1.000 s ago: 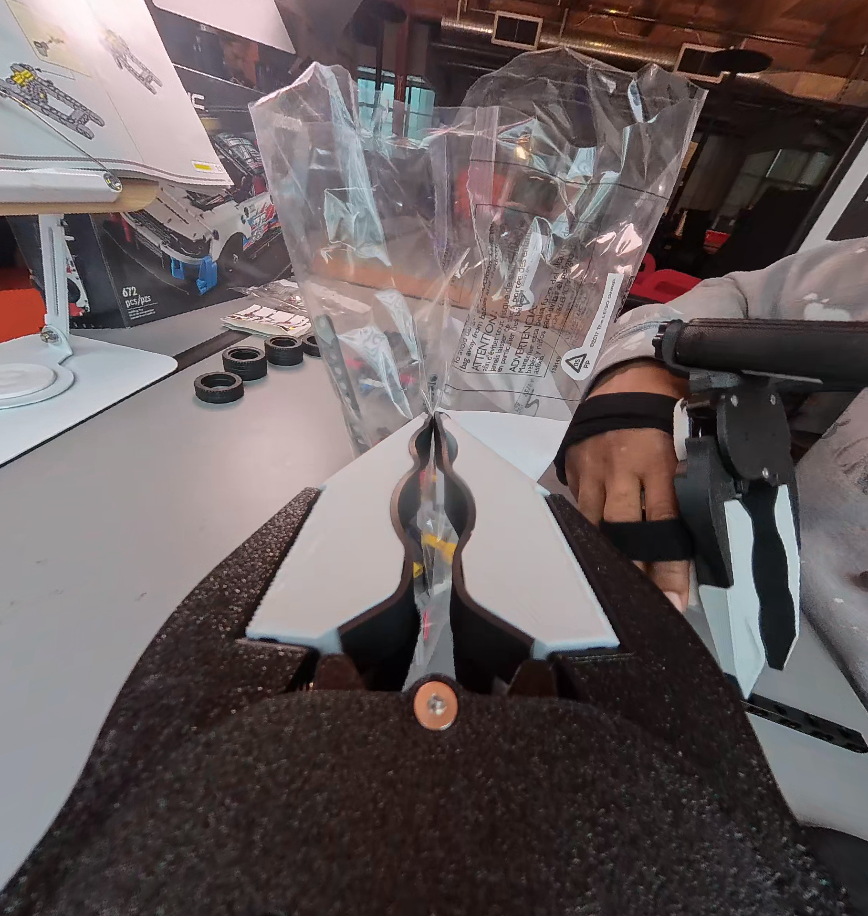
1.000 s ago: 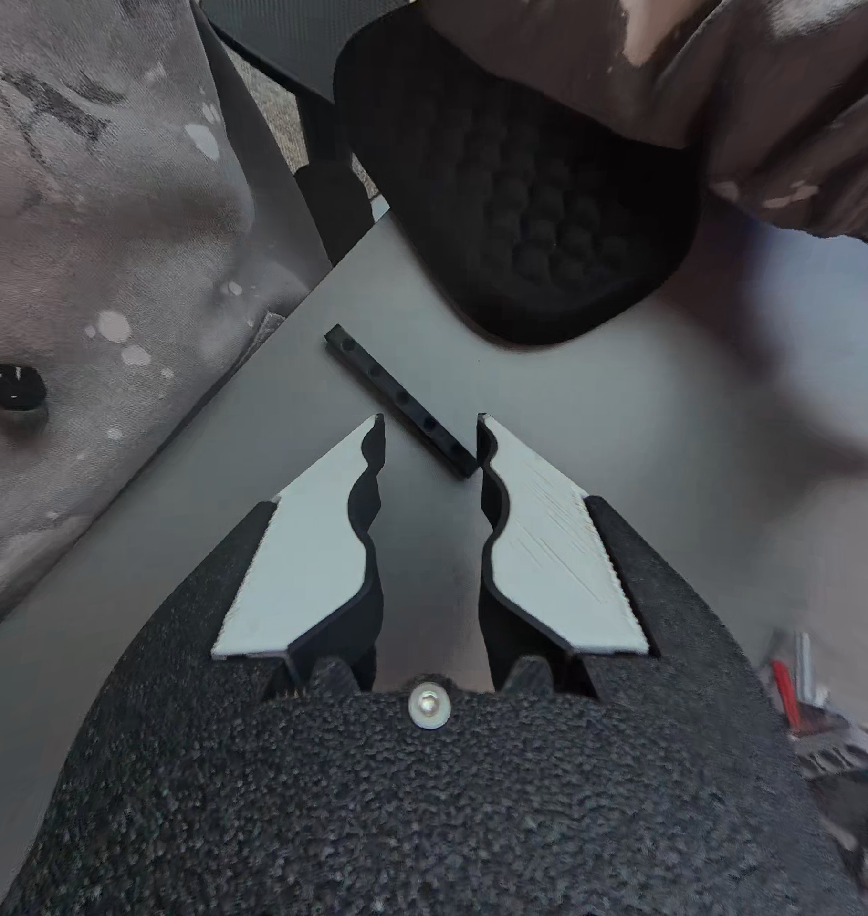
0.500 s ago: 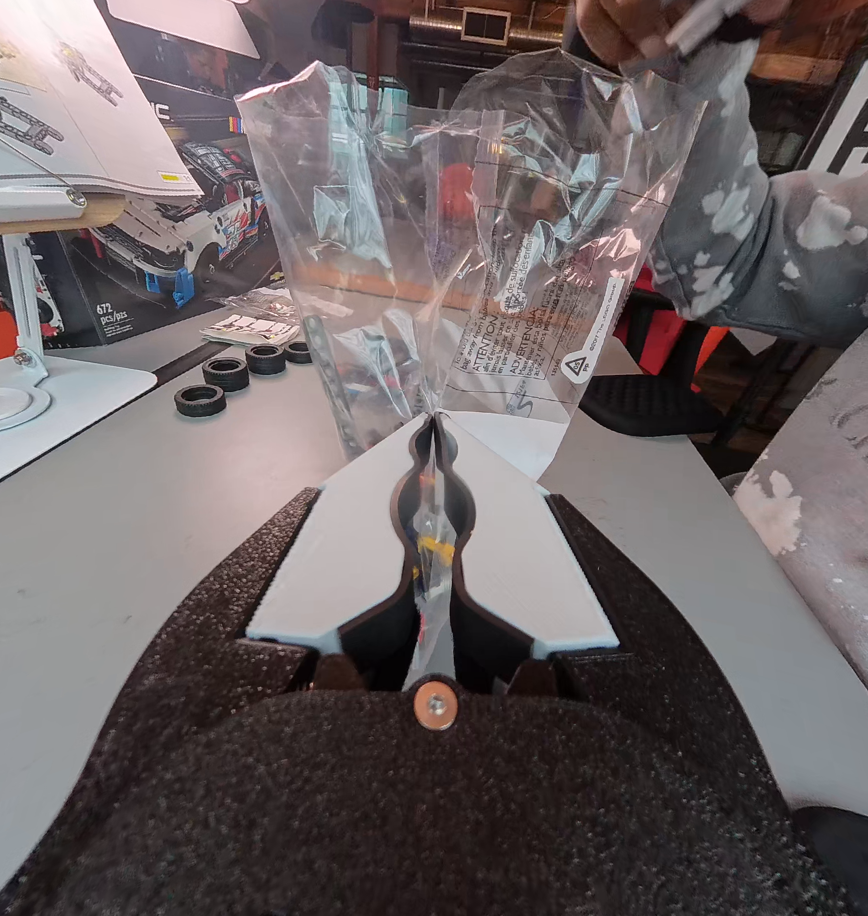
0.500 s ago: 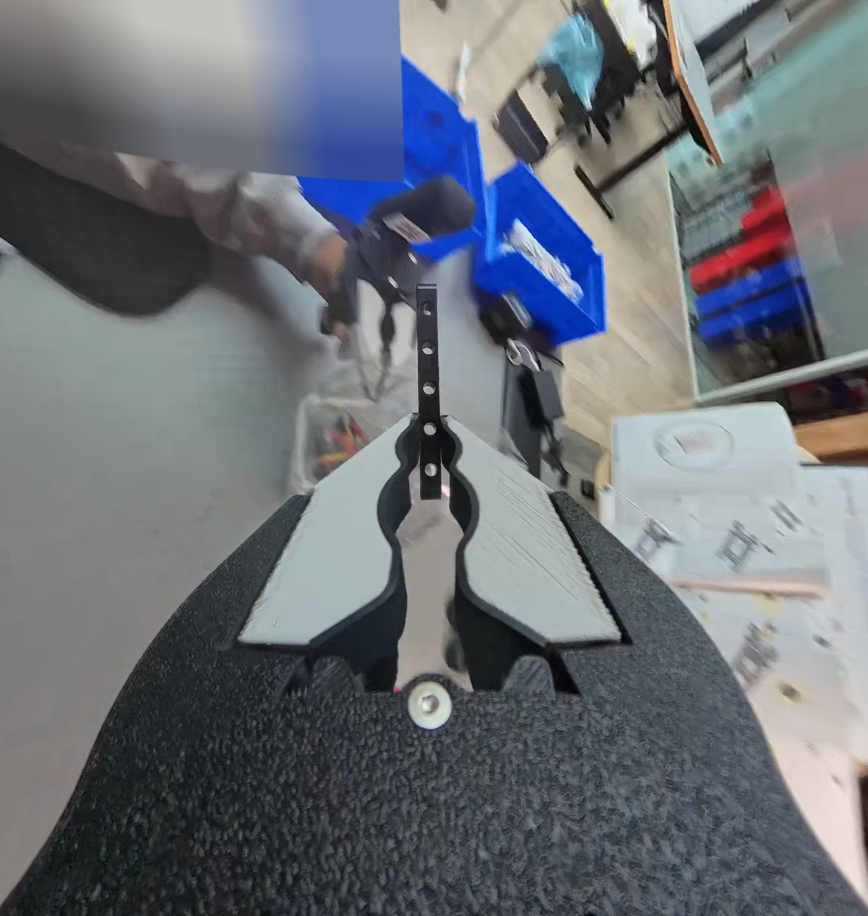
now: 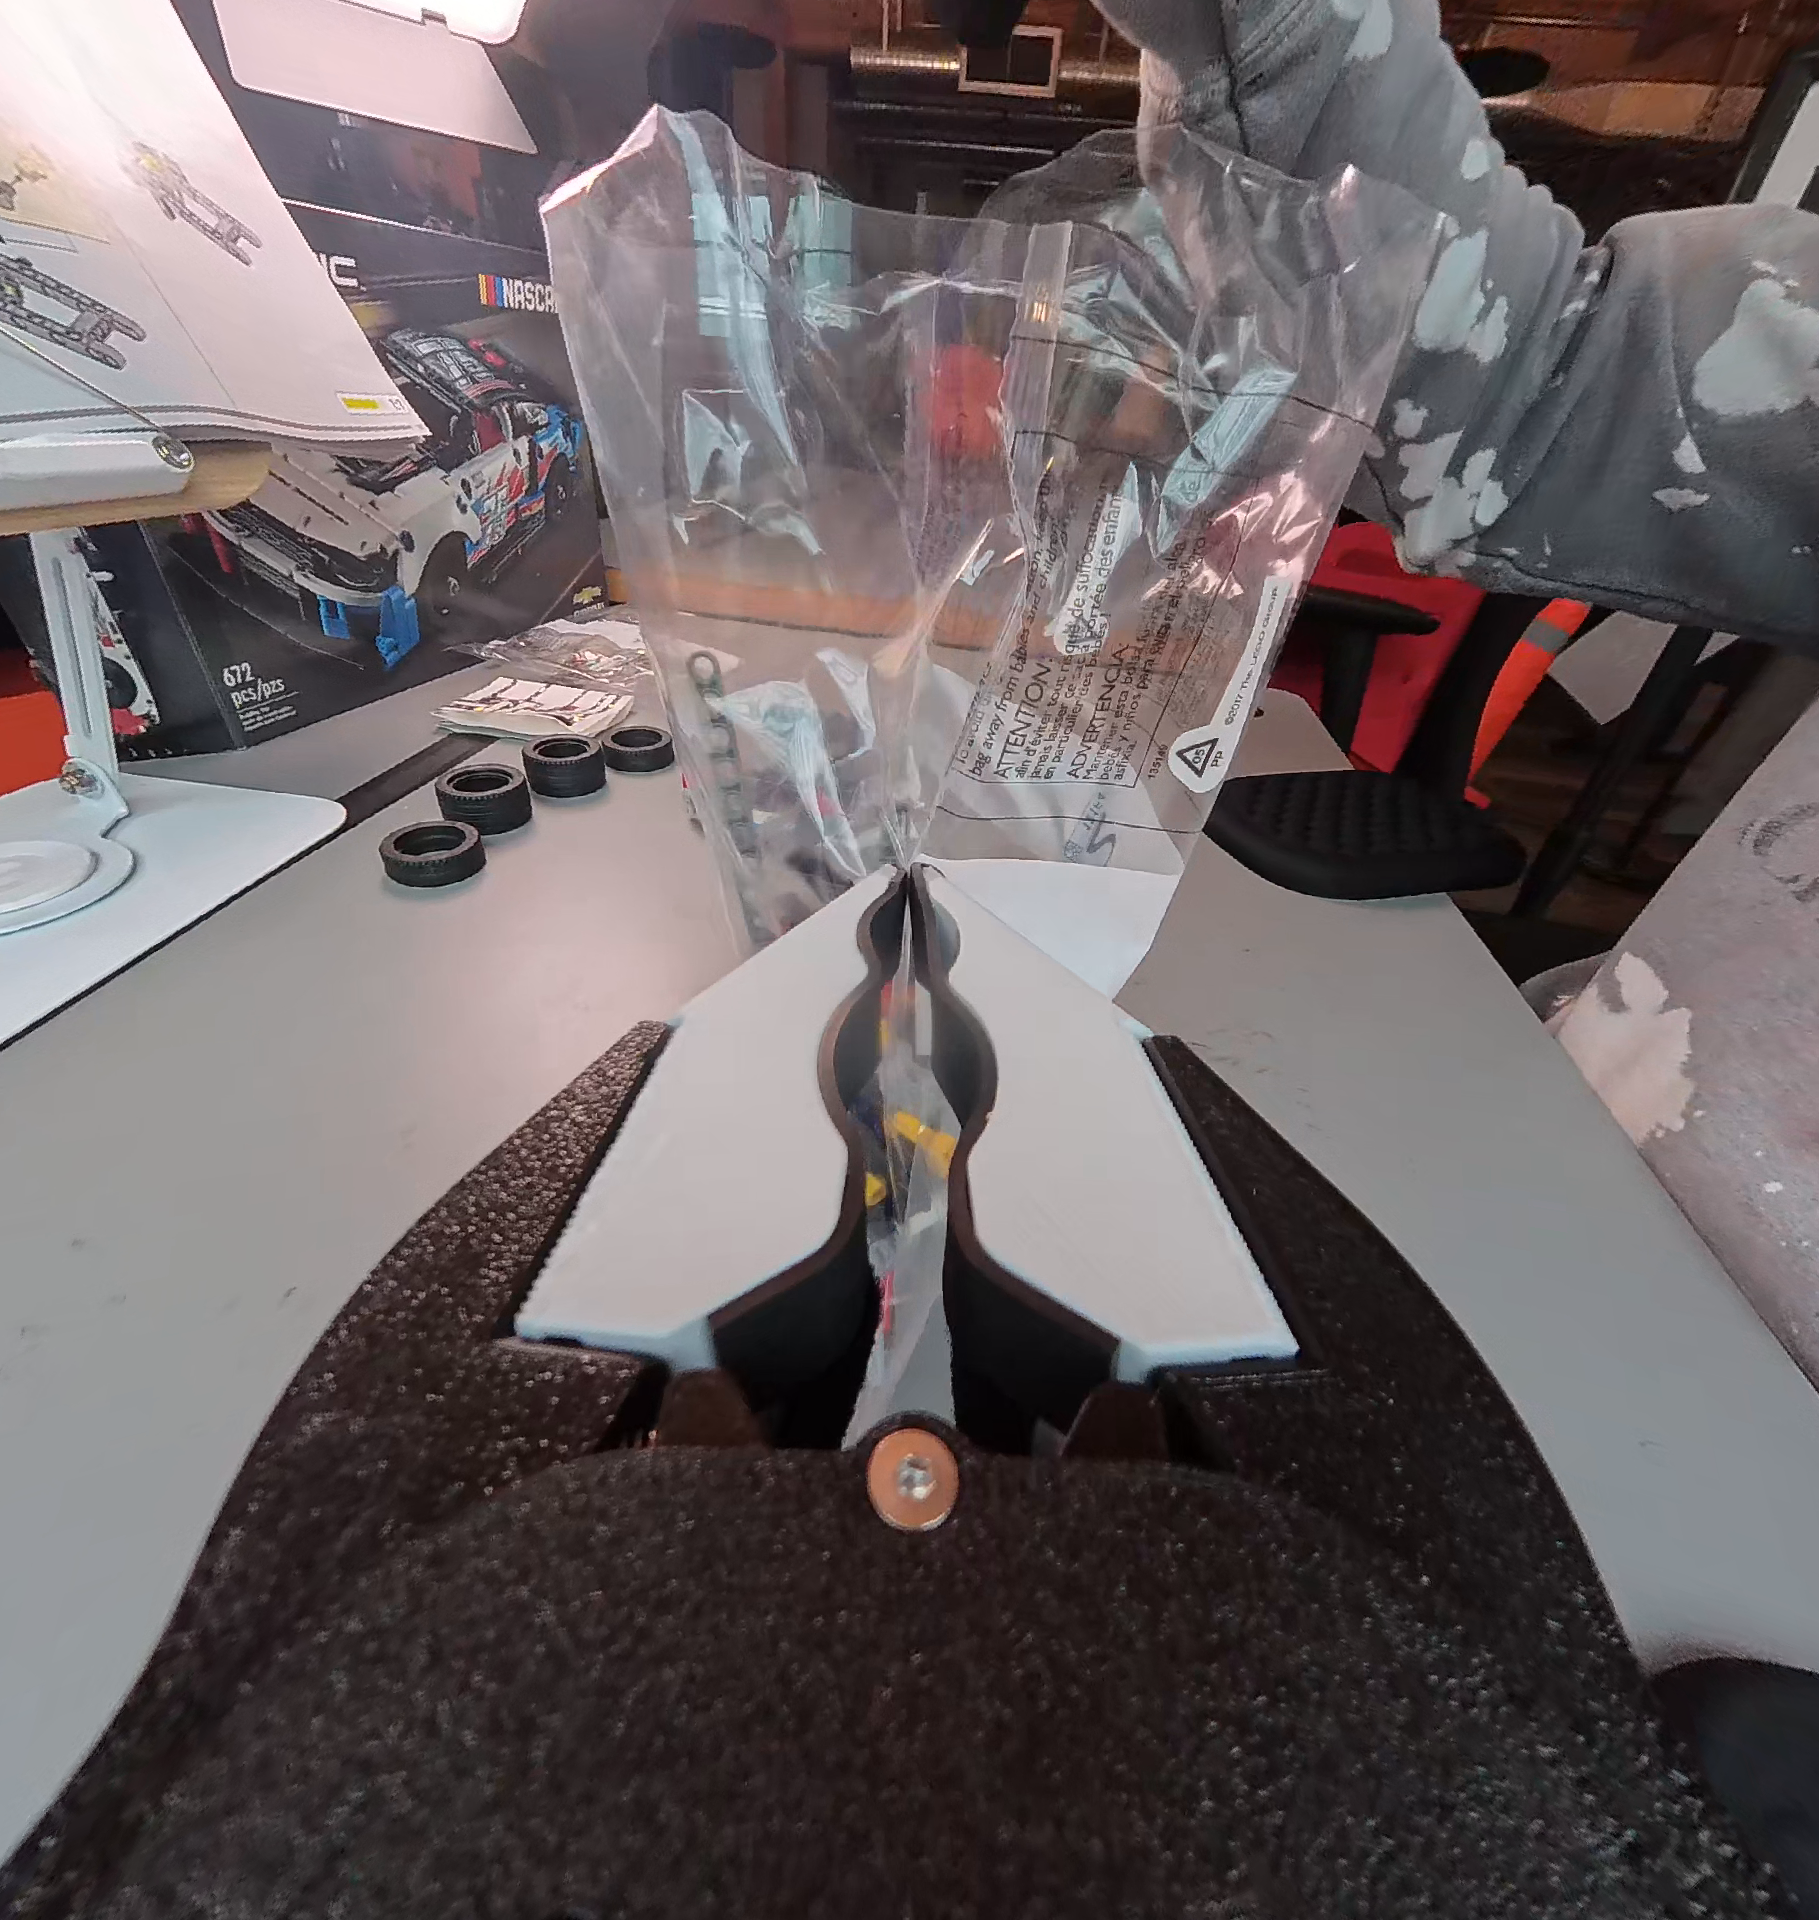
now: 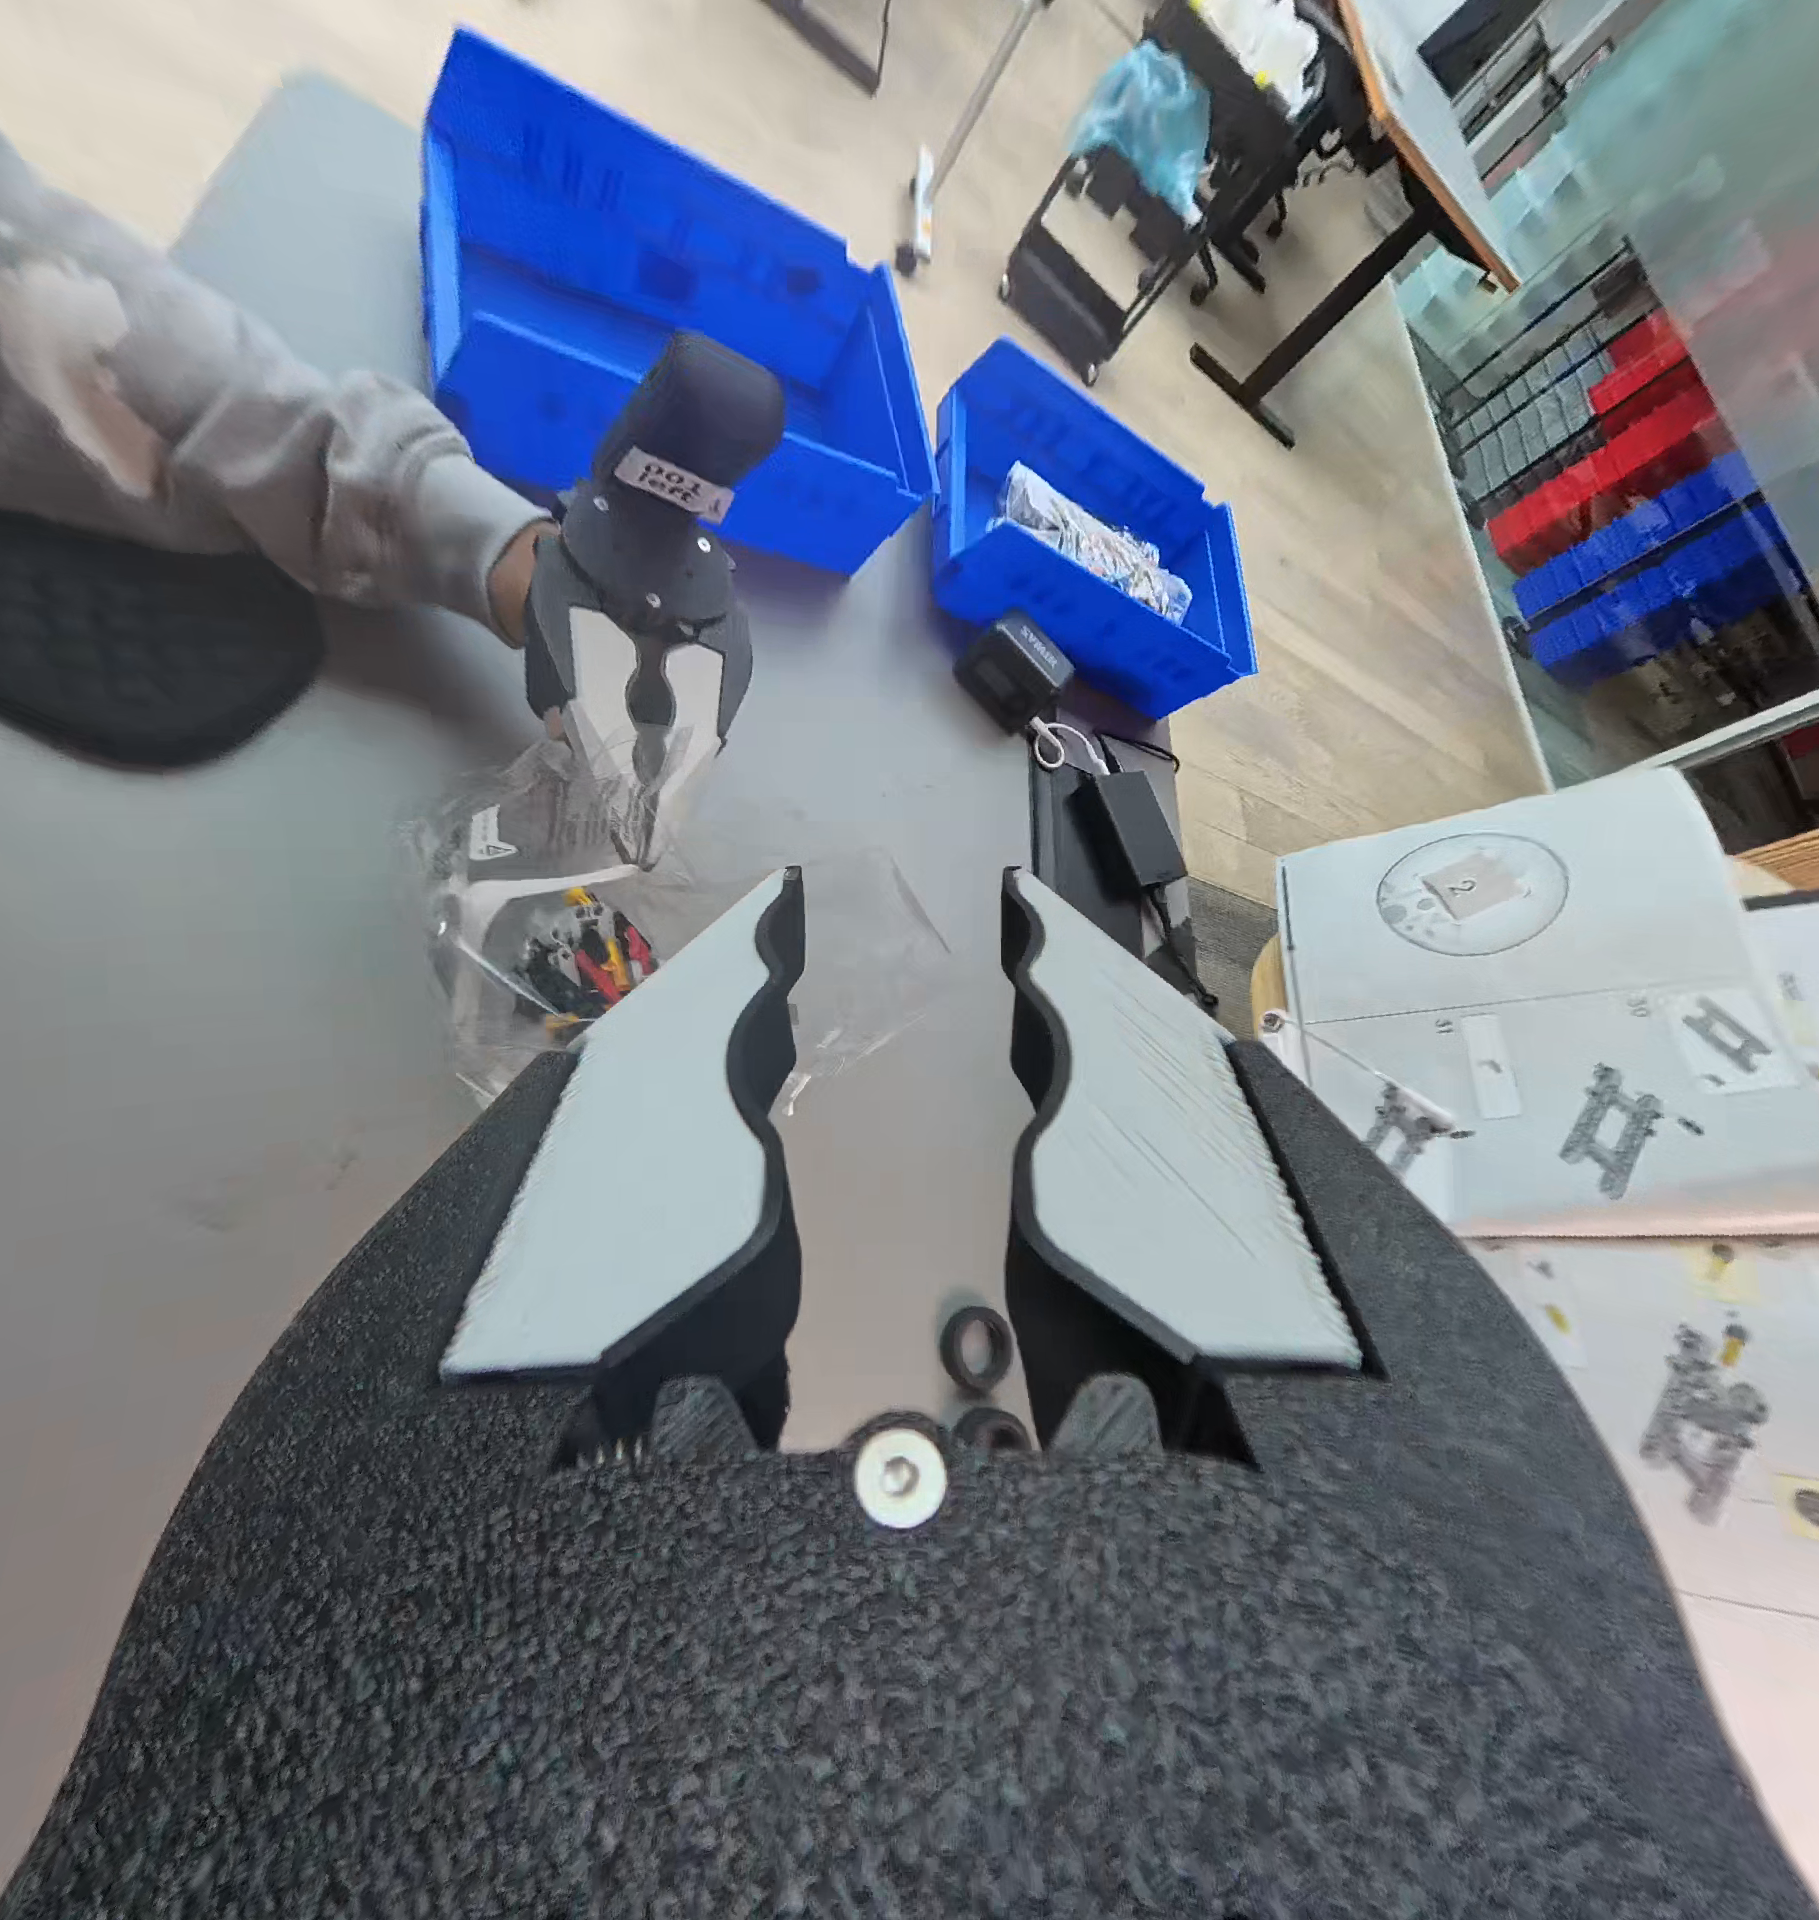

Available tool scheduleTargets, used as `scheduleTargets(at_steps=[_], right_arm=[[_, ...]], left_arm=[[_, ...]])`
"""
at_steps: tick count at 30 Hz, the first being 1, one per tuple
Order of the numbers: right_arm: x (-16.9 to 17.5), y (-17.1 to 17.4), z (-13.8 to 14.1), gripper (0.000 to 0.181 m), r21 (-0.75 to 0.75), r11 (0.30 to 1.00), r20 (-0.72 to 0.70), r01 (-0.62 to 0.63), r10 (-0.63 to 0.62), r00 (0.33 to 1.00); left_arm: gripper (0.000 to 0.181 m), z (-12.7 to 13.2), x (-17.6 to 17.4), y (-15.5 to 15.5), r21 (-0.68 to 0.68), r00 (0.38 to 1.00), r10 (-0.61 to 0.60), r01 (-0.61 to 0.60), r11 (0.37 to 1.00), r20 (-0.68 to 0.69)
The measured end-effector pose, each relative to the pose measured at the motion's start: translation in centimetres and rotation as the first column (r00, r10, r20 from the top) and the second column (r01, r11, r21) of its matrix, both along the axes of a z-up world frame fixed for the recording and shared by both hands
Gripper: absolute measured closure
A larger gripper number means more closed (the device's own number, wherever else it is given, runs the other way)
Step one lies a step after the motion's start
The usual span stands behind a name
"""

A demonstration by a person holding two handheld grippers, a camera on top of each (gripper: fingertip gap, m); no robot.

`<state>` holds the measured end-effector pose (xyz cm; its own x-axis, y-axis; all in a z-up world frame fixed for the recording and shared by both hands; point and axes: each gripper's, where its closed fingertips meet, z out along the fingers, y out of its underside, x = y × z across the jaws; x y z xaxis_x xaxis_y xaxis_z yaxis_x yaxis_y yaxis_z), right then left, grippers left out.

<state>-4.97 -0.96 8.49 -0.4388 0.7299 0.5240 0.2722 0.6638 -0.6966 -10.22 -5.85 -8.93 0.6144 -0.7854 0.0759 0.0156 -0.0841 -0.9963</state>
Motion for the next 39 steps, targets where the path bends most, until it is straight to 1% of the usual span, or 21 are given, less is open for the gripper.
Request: scheduleTargets(at_steps=[1,4,6,8,9,10,11,12,14,16,18,20,22,23,25,28,31,33,34,35,39], right_arm=[[0.7,0.5,-0.3,0.138,-0.071,0.997,-0.01,0.001,-0.001,1.0],[3.1,1.6,-4.1,0.119,-0.258,0.966,0.039,-0.005,0.016,0.999],[3.9,2.5,-8.7,0.106,-0.355,0.934,0.115,0.031,0.01,0.993],[3.6,3.0,-13.7,0.102,-0.436,0.897,0.166,0.068,0.006,0.986],[3.2,2.7,-15.8,0.107,-0.492,0.868,0.18,0.069,0.024,0.983],[2.9,2.0,-17.4,0.122,-0.539,0.84,0.183,0.057,0.051,0.982],[2.9,1.5,-18.4,0.153,-0.553,0.832,0.174,0.04,0.068,0.982],[2.9,1.6,-18.8,0.177,-0.527,0.849,0.141,0.032,0.05,0.989],[3.7,2.4,-17.7,0.181,-0.494,0.869,0.066,0.019,0.016,0.998],[4.6,3.0,-14.8,0.181,-0.552,0.834,-0.001,0.002,-0.003,1.0],[5.2,3.1,-12.6,0.181,-0.552,0.834,-0.028,-0.013,-0.003,1.0],[5.7,2.9,-11.9,0.181,-0.533,0.846,-0.026,-0.008,-0.007,1.0],[6.3,2.4,-13.2,0.176,-0.588,0.809,0.01,0.006,0.0,1.0],[6.6,2.4,-14.5,0.171,-0.622,0.783,0.028,0.024,-0.008,1.0],[7.2,2.5,-17.4,0.151,-0.655,0.754,0.053,0.05,-0.02,0.998],[7.5,2.2,-19.7,0.14,-0.673,0.737,0.053,0.053,-0.024,0.998],[6.8,2.8,-20.3,0.137,-0.649,0.757,0.036,0.074,-0.067,0.997],[6.1,3.6,-20.3,0.165,-0.651,0.753,0.019,0.092,-0.105,0.994],[5.9,4.1,-20.2,0.181,-0.64,0.762,0.007,0.1,-0.125,0.992],[5.9,4.3,-20.1,0.181,-0.629,0.771,0.002,0.103,-0.13,0.991],[7.3,4.8,-18.3,0.181,-0.661,0.748,-0.074,0.062,-0.147,0.986]], left_arm=[[0.181,0.0,-0.1,0.0,0.001,1.0,0.001,-0.001,1.0,0.002],[0.181,0.0,-0.4,0.0,0.006,1.0,0.003,-0.003,1.0,0.006],[0.181,0.0,-0.5,0.0,0.012,1.0,0.003,-0.003,1.0,0.01],[0.181,0.0,-0.5,0.1,0.017,1.0,0.002,-0.002,1.0,0.014],[0.181,0.0,-0.4,0.1,0.017,1.0,-0.001,0.001,1.0,0.016],[0.181,0.0,-0.3,0.2,0.016,1.0,-0.003,0.003,1.0,0.016],[0.181,0.0,-0.3,0.2,0.016,1.0,-0.002,0.002,1.0,0.014],[0.181,0.0,-0.6,0.2,0.019,1.0,0.011,-0.011,1.0,0.01],[0.181,0.4,-2.3,0.6,0.038,0.996,0.086,-0.087,0.996,0.011],[0.181,1.9,-3.6,0.5,0.052,0.992,0.094,-0.098,0.994,0.081],[0.181,3.7,-3.3,0.7,0.076,0.991,0.077,-0.085,0.993,0.111],[0.181,4.4,-2.8,1.2,0.089,0.993,0.089,-0.095,0.991,0.078],[0.178,4.0,-2.9,1.6,0.049,0.992,0.093,-0.098,0.994,0.09],[0.171,3.3,-2.9,1.6,0.013,0.99,0.085,-0.087,0.996,0.111],[0.148,1.1,-2.7,1.4,-0.075,0.991,0.055,-0.046,0.996,0.125],[0.126,-1.8,-1.5,1.4,-0.163,0.998,0.01,0.002,0.987,0.069],[0.12,-2.6,-0.9,2.6,-0.2,0.999,0.003,0.007,0.98,0.048],[0.138,-2.8,-1.3,4.1,-0.234,0.998,0.042,-0.028,0.972,0.056],[0.156,-2.9,-1.6,4.7,-0.256,0.996,0.065,-0.048,0.966,0.06],[0.179,-3.0,-1.8,5.0,-0.266,0.996,0.074,-0.056,0.962,0.058],[0.181,-2.3,-1.8,3.9,-0.223,0.998,0.06,-0.05,0.973,0.036]])
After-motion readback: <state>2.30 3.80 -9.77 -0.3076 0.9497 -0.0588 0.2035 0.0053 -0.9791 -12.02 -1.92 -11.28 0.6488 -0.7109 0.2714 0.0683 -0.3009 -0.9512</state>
